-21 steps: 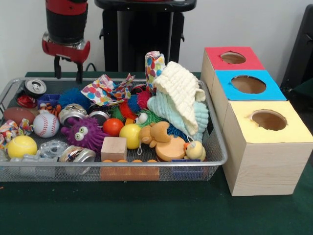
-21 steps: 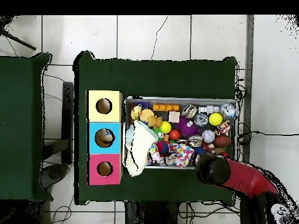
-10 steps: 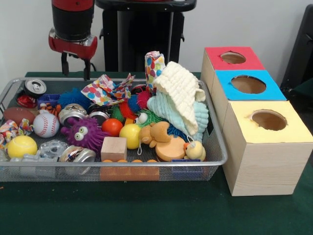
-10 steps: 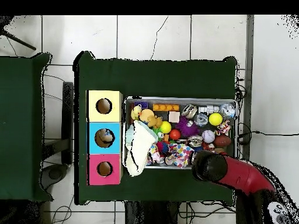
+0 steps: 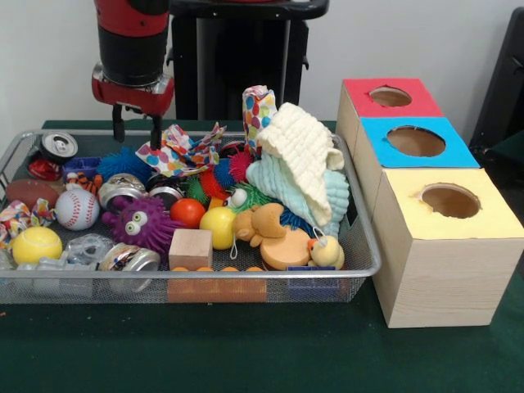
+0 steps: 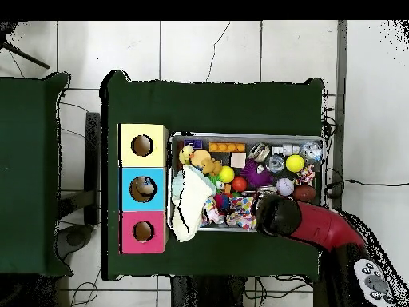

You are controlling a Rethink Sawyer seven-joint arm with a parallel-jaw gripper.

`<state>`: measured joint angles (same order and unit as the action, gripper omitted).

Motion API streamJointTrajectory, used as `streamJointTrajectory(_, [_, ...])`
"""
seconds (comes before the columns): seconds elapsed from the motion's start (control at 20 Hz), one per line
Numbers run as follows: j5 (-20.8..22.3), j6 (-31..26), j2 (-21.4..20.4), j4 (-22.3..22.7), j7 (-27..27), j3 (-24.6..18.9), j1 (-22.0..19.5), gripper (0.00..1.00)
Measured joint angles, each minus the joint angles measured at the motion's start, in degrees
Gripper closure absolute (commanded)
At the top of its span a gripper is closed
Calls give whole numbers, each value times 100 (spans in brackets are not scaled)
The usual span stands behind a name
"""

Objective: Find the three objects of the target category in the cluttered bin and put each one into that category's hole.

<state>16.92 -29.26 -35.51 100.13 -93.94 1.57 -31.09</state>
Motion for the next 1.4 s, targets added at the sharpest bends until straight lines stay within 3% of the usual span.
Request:
streamJointTrajectory(0.8, [-7,-1742,130,-1331,0,-31,160,0])
streamJointTrajectory(1.05, [-7,-1841,265,-1852,0,-45,150,0])
streamJointTrajectory(1.4, [-7,-1842,468,-2257,0,-48,150,0])
